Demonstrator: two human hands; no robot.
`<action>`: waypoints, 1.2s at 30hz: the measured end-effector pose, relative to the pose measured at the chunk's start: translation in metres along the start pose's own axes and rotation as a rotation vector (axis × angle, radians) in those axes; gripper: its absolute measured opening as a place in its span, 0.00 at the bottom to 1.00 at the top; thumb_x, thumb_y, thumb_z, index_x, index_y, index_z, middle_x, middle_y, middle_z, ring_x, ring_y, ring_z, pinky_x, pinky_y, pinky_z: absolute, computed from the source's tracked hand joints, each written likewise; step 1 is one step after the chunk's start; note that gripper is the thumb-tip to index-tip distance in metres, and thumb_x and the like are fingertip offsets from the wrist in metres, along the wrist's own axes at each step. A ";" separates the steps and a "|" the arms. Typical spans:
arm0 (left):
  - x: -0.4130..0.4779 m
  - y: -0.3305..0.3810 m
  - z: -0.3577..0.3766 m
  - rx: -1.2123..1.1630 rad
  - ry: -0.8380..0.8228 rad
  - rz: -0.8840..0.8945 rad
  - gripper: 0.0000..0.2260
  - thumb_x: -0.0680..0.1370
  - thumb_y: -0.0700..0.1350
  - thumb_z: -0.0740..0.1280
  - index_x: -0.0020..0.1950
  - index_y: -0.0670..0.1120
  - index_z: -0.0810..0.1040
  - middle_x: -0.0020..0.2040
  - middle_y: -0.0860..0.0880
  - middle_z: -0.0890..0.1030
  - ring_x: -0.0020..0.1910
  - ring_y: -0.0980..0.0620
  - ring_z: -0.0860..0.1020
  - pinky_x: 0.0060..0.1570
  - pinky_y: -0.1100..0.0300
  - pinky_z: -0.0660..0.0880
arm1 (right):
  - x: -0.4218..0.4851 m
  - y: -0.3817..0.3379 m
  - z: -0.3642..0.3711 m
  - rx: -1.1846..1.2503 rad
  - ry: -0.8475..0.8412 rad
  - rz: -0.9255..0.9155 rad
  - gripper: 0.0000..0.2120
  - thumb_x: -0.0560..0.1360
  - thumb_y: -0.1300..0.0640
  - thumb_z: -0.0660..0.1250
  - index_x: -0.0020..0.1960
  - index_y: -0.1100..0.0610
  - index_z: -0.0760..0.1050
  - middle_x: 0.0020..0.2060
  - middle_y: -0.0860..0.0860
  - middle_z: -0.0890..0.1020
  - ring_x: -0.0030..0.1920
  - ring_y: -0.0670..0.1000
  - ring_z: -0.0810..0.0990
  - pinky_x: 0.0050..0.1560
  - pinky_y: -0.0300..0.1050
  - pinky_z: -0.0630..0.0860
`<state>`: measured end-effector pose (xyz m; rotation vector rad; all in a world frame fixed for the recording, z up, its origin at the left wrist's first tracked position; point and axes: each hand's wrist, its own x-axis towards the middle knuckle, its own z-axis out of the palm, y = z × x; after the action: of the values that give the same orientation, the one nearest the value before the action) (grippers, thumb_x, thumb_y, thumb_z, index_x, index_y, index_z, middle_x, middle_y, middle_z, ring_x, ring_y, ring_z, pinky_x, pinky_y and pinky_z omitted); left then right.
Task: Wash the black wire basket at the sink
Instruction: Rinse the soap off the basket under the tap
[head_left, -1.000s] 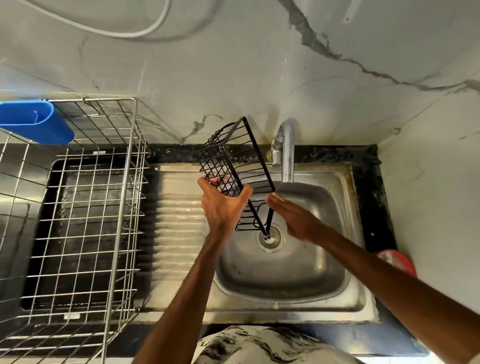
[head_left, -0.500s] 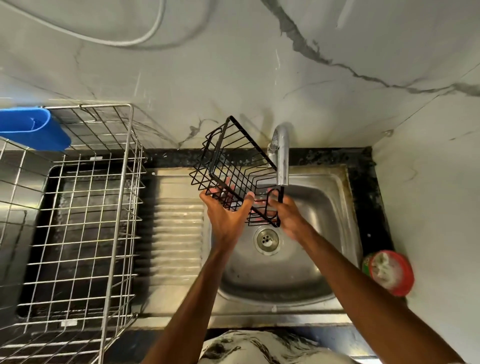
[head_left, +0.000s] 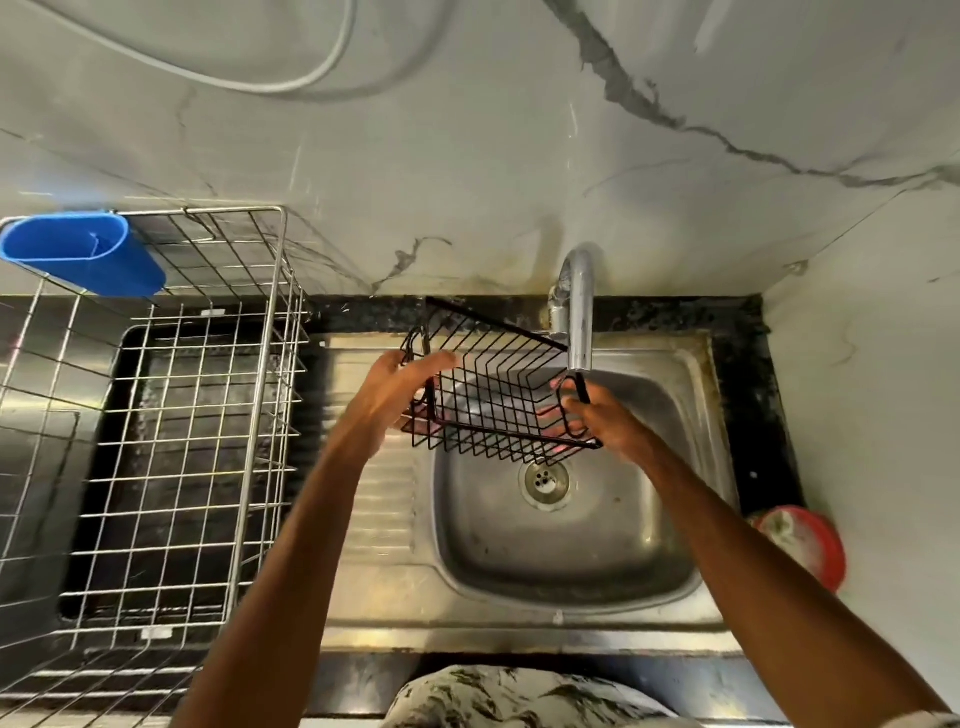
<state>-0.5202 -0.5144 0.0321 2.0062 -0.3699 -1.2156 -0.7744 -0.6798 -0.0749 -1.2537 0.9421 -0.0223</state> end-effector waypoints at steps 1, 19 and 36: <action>-0.001 0.002 0.001 0.005 0.034 -0.001 0.47 0.62 0.74 0.73 0.72 0.47 0.73 0.68 0.45 0.78 0.63 0.41 0.79 0.62 0.40 0.77 | -0.001 -0.001 0.004 -0.033 0.010 -0.001 0.12 0.85 0.60 0.58 0.68 0.59 0.72 0.53 0.60 0.85 0.51 0.59 0.87 0.53 0.54 0.82; -0.033 0.038 0.043 0.397 0.367 0.109 0.46 0.64 0.70 0.68 0.74 0.42 0.72 0.61 0.43 0.83 0.58 0.44 0.79 0.57 0.50 0.74 | -0.007 0.035 -0.014 -1.332 -0.271 -0.422 0.28 0.86 0.42 0.44 0.83 0.51 0.49 0.82 0.46 0.48 0.81 0.46 0.40 0.80 0.57 0.42; -0.041 0.035 0.035 0.298 0.415 0.167 0.43 0.60 0.70 0.66 0.70 0.47 0.77 0.57 0.49 0.85 0.57 0.47 0.81 0.65 0.45 0.74 | -0.016 0.028 -0.008 -1.374 -0.303 -0.409 0.29 0.86 0.40 0.41 0.83 0.50 0.44 0.82 0.45 0.44 0.81 0.44 0.37 0.80 0.64 0.42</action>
<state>-0.5659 -0.5304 0.0742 2.3612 -0.5192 -0.6456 -0.8030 -0.6682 -0.0878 -2.5991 0.3255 0.5628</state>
